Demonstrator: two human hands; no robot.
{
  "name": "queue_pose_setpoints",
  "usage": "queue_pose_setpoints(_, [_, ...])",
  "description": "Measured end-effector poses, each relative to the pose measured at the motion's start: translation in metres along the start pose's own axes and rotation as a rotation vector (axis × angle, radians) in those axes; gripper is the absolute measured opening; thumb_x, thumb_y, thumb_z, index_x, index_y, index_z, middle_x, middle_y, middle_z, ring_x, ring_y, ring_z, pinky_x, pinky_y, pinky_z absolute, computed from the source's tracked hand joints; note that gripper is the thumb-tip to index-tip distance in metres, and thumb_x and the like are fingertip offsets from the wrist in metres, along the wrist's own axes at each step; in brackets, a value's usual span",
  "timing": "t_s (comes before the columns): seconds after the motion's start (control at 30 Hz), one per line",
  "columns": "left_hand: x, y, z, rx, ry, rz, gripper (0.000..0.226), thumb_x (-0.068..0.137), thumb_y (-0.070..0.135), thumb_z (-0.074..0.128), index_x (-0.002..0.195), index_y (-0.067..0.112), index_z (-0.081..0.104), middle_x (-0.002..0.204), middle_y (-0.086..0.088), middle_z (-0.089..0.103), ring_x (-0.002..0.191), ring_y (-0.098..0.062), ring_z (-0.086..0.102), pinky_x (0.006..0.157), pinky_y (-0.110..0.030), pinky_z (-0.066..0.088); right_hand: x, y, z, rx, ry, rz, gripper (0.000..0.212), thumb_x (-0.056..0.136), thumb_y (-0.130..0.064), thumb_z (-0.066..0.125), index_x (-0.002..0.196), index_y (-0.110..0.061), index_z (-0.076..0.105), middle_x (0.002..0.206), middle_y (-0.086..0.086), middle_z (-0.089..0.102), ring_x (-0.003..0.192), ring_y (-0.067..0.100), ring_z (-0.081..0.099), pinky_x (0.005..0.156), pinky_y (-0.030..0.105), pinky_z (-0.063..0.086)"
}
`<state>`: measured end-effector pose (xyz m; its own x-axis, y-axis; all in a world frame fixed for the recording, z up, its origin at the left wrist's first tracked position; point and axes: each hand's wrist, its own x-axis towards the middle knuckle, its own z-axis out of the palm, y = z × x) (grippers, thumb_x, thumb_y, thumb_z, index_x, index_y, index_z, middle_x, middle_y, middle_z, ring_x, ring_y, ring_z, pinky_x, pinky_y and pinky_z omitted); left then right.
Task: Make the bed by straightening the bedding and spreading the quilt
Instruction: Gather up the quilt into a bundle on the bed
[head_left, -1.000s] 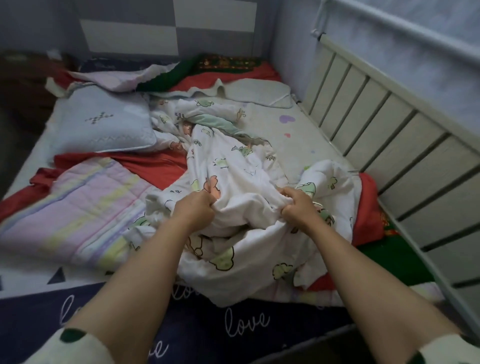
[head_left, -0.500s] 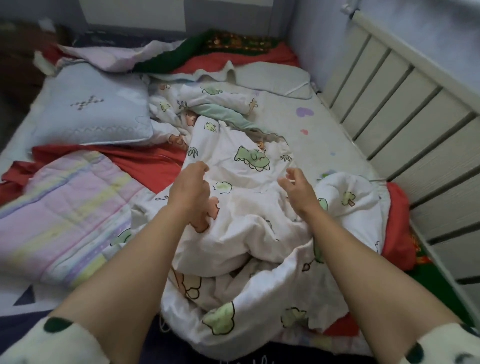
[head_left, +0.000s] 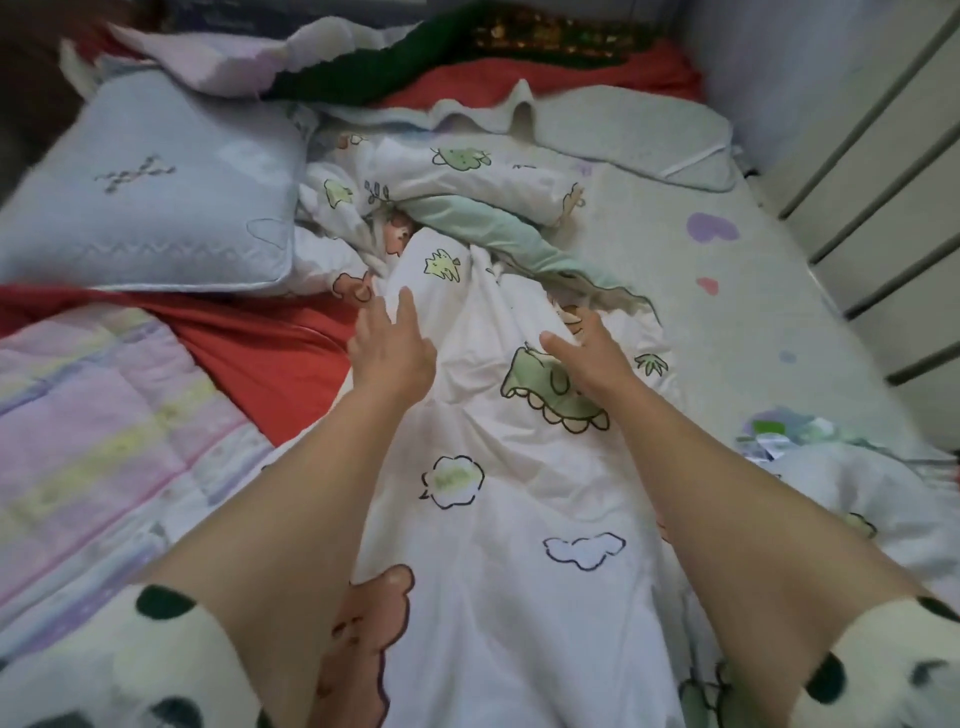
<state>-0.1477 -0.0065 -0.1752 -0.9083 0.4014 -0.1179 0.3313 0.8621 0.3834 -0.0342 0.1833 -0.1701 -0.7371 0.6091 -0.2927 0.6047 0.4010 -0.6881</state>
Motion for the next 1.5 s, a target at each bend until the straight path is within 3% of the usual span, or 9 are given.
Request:
queue_pose_setpoints(0.1, [0.010, -0.003, 0.014, 0.020, -0.048, -0.076, 0.075, 0.096, 0.030, 0.048, 0.152, 0.021, 0.000, 0.157, -0.018, 0.002, 0.140, -0.042, 0.018, 0.111, -0.050, 0.020, 0.017, -0.001, 0.014, 0.037, -0.008, -0.021, 0.084, 0.078, -0.053, 0.064, 0.145, -0.017, 0.029, 0.145, 0.003, 0.040, 0.131, 0.025, 0.040, 0.105, 0.037, 0.034])
queue_pose_setpoints(0.33, [0.024, -0.008, 0.029, 0.006, -0.130, -0.017, 0.087, 0.085, 0.005, 0.049, 0.153, 0.018, -0.003, 0.139, -0.021, 0.039, 0.126, -0.037, 0.042, 0.098, -0.041, 0.038, 0.042, 0.022, 0.039, -0.006, -0.101, 0.124, 0.100, 0.086, -0.018, 0.058, 0.150, -0.019, -0.019, 0.138, 0.014, 0.048, 0.118, 0.032, 0.051, 0.092, 0.034, 0.044])
queue_pose_setpoints(0.4, [0.020, -0.005, 0.026, 0.022, -0.105, 0.002, 0.073, 0.084, 0.004, 0.049, 0.150, 0.017, 0.019, 0.135, -0.018, 0.044, 0.125, -0.036, 0.043, 0.096, -0.040, 0.039, 0.037, 0.022, 0.039, 0.016, -0.125, 0.088, 0.083, 0.086, -0.018, 0.057, 0.153, -0.019, 0.009, 0.136, 0.007, 0.051, 0.119, 0.028, 0.051, 0.093, 0.032, 0.043])
queue_pose_setpoints(0.5, [0.009, 0.001, 0.014, 0.032, 0.021, 0.048, 0.027, 0.082, 0.004, 0.050, 0.108, 0.010, 0.053, 0.114, -0.016, 0.058, 0.105, -0.037, 0.054, 0.073, -0.038, 0.038, 0.017, 0.010, 0.029, -0.030, -0.175, 0.052, 0.032, 0.079, -0.019, 0.057, 0.111, -0.012, 0.062, 0.104, 0.006, 0.064, 0.097, 0.027, 0.058, 0.083, 0.032, 0.048])
queue_pose_setpoints(0.6, [-0.005, 0.011, -0.011, 0.028, 0.082, 0.050, 0.006, 0.080, 0.010, 0.053, 0.086, 0.011, 0.051, 0.100, -0.016, 0.060, 0.096, -0.039, 0.056, 0.067, -0.034, 0.033, -0.007, -0.003, 0.014, -0.106, -0.117, -0.002, 0.038, 0.064, -0.032, 0.051, 0.095, -0.014, 0.064, 0.100, 0.005, 0.061, 0.093, 0.027, 0.058, 0.084, 0.036, 0.050])
queue_pose_setpoints(0.8, [-0.066, 0.020, -0.074, -0.021, 0.167, 0.182, 0.006, 0.077, 0.009, 0.054, 0.084, 0.009, 0.053, 0.098, -0.017, 0.057, 0.092, -0.037, 0.055, 0.065, -0.035, 0.034, -0.093, -0.035, -0.022, -0.120, 0.027, -0.046, 0.030, 0.050, -0.023, 0.038, 0.075, -0.016, 0.054, 0.082, 0.008, 0.060, 0.082, 0.029, 0.058, 0.067, 0.032, 0.043])
queue_pose_setpoints(1.1, [-0.208, 0.002, -0.185, -0.294, 0.264, 0.398, 0.007, 0.070, 0.016, 0.052, 0.070, 0.009, 0.050, 0.082, -0.007, 0.055, 0.088, -0.031, 0.051, 0.073, -0.041, 0.046, -0.269, -0.091, -0.058, -0.044, 0.298, -0.227, 0.034, 0.050, -0.016, 0.038, 0.077, -0.018, 0.058, 0.068, 0.001, 0.058, 0.071, 0.028, 0.055, 0.056, 0.029, 0.040])
queue_pose_setpoints(1.27, [-0.312, -0.012, -0.225, -0.373, 0.226, 0.518, 0.022, 0.071, 0.018, 0.051, 0.058, 0.020, 0.033, 0.062, 0.004, 0.043, 0.071, -0.023, 0.045, 0.061, -0.031, 0.029, -0.374, -0.094, -0.068, 0.001, 0.421, -0.301, 0.060, 0.050, -0.015, 0.037, 0.098, -0.014, 0.072, 0.082, 0.010, 0.070, 0.079, 0.031, 0.062, 0.068, 0.038, 0.053])
queue_pose_setpoints(1.5, [-0.452, -0.026, -0.241, -0.397, 0.105, 0.660, 0.005, 0.073, 0.014, 0.058, 0.070, 0.011, 0.057, 0.064, 0.004, 0.047, 0.069, -0.022, 0.049, 0.061, -0.027, 0.020, -0.514, -0.058, -0.073, 0.081, 0.401, -0.267, 0.061, 0.048, -0.010, 0.035, 0.096, -0.018, 0.072, 0.084, 0.005, 0.071, 0.083, 0.028, 0.064, 0.075, 0.036, 0.055])
